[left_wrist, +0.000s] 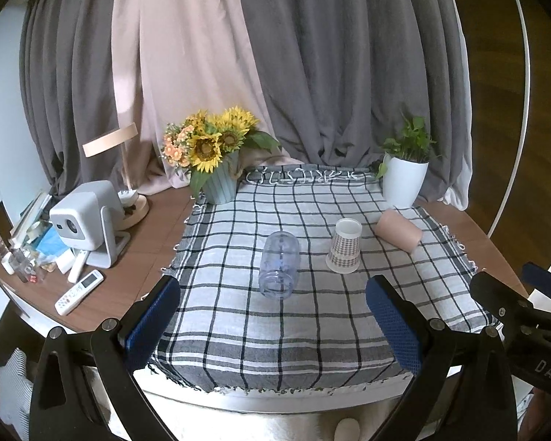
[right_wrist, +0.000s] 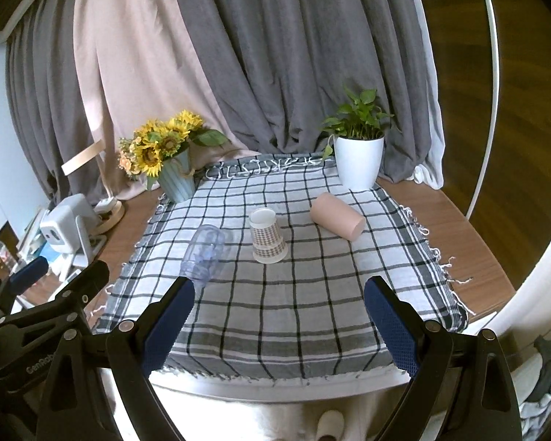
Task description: Flip cup upside down
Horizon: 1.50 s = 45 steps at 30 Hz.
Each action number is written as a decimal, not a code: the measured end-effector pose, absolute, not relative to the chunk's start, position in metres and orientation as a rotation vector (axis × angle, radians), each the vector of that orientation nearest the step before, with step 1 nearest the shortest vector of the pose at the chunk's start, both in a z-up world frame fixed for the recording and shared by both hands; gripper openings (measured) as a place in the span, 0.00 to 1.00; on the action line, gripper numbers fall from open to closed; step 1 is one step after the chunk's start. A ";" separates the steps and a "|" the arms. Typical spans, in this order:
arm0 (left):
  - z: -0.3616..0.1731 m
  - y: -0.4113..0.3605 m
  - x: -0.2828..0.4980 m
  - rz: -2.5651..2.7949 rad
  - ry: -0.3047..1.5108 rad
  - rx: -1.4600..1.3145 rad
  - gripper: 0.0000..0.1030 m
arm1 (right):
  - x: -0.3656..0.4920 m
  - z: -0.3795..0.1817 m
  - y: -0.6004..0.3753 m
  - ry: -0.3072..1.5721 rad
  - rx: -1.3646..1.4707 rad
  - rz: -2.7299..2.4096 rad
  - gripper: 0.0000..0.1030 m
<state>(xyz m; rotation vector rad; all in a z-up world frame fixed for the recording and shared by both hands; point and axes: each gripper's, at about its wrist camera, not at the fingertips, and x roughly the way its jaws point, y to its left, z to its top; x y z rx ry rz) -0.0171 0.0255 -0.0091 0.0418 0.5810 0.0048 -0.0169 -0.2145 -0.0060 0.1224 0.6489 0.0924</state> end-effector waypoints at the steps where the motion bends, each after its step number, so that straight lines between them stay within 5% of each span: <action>1: -0.009 0.027 -0.017 0.004 0.582 0.041 1.00 | -0.017 -0.005 -0.214 0.649 0.121 0.091 0.91; 45: 0.006 0.018 -0.021 -0.016 0.537 0.050 1.00 | -0.023 0.006 -0.221 0.613 0.135 0.080 0.91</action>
